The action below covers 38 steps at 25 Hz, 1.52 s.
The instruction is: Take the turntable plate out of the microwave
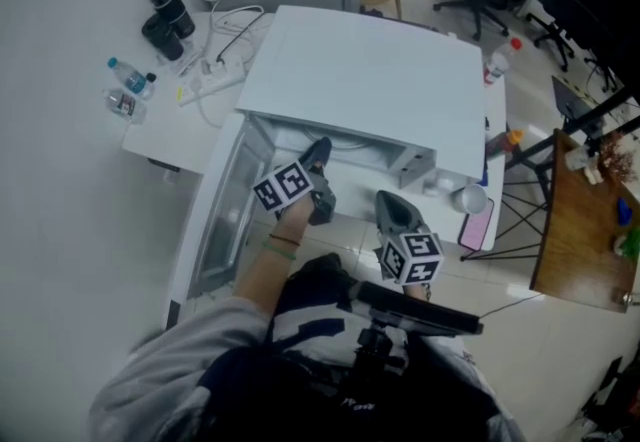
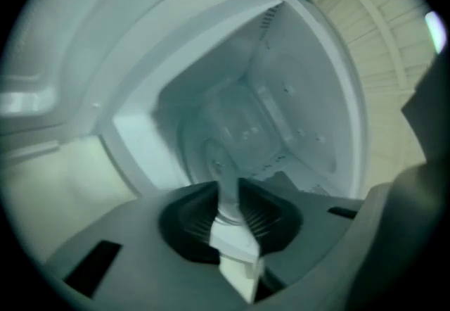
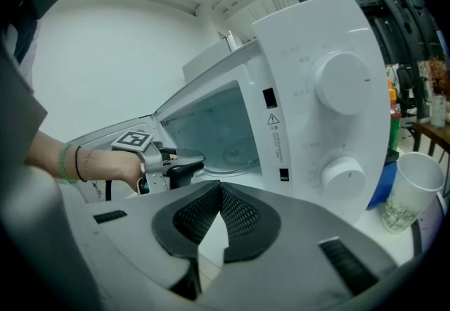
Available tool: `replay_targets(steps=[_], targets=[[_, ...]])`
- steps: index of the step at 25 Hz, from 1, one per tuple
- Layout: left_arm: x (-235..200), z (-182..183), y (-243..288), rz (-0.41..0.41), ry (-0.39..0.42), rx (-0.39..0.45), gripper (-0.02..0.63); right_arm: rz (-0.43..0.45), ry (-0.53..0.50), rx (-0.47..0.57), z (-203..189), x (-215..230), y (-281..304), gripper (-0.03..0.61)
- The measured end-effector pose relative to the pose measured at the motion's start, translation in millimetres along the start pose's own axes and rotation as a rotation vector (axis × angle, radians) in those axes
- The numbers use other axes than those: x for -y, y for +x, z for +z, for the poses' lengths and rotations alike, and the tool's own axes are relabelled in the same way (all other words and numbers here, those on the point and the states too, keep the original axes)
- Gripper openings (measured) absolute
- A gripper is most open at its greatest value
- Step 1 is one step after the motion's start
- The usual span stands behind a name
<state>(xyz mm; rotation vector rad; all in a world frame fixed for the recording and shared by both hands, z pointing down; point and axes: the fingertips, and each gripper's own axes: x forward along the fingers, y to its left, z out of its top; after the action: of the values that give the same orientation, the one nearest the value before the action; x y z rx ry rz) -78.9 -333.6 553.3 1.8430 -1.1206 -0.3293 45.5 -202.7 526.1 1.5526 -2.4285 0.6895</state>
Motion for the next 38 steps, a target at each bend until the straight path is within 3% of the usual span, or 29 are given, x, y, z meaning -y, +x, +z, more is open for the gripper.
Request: replay_targets(steps=[1, 2, 4, 7, 9, 11, 14, 16, 17, 19, 24, 28, 30, 34, 36, 38], targets=[[13.4, -2.9, 1.5, -0.065, -0.009, -0.001, 0.007, 0.002, 0.000, -0.002, -0.2, -0.6, 0.6, 0.009], [24.4, -3.1, 3.6, -0.108, -0.035, 0.008, 0.008, 0.004, 0.001, -0.004, -0.4, -1.0, 1.3, 0.009], [28.9, -0.7, 5.5, -0.098, -0.109, 0.033, 0.008, 0.004, 0.001, -0.007, -0.7, -1.4, 1.9, 0.008], [-2.4, -3.6, -6.1, 0.081, -0.090, 0.036, 0.008, 0.004, 0.002, -0.010, -0.8, -0.8, 0.0, 0.008], [-21.3, -5.5, -14.4, 0.147, -0.100, 0.028, 0.051, 0.002, 0.004, -0.011, -1.2, 1.3, -0.2, 0.009], [-27.4, -6.6, -13.4, 0.130, -0.178, 0.014, 0.112, 0.002, 0.012, -0.012, -2.7, 4.5, 0.8, 0.008], [-27.9, -4.4, -5.0, 0.099, -0.296, 0.013, 0.112, 0.004, 0.022, -0.014, -5.3, 5.8, 1.3, 0.008], [-33.7, -3.9, -1.2, 0.131, -0.390, 0.015, 0.090, 0.008, 0.021, -0.012, -5.4, 5.0, 1.5, 0.009], [-37.7, -4.5, -0.8, 0.154, -0.424, 0.015, 0.047, 0.010, 0.021, -0.010, -5.3, 4.9, 1.6, 0.009], [-42.2, -6.0, -1.4, 0.171, -0.436, 0.014, -0.002, 0.009, 0.022, -0.008, -5.2, 5.6, 0.3, 0.008], [-40.7, -5.6, -2.4, 0.146, -0.420, 0.020, -0.003, 0.013, 0.037, -0.002, -5.5, 5.9, -1.6, 0.008], [-39.4, -5.3, -3.4, 0.109, -0.404, 0.028, -0.003, 0.098, 0.105, -0.051, -6.7, -18.5, 19.6, 0.009], [-39.8, -4.8, -3.6, 0.096, -0.406, 0.031, -0.003, 0.092, 0.106, -0.074, -5.4, -28.9, 39.0, 0.009], [-39.0, -5.6, -1.2, 0.070, -0.379, 0.007, -0.005, -0.094, -0.079, -0.097, 1.2, -19.6, 70.6, 0.009], [-38.0, -6.0, -1.4, 0.059, -0.374, -0.001, -0.005, -0.192, -0.279, -0.105, 8.6, -12.9, 79.4, 0.009], [-37.2, -5.6, -1.6, 0.050, -0.368, -0.005, -0.005, -0.264, -0.575, -0.118, 15.9, -12.1, 87.8, 0.009]])
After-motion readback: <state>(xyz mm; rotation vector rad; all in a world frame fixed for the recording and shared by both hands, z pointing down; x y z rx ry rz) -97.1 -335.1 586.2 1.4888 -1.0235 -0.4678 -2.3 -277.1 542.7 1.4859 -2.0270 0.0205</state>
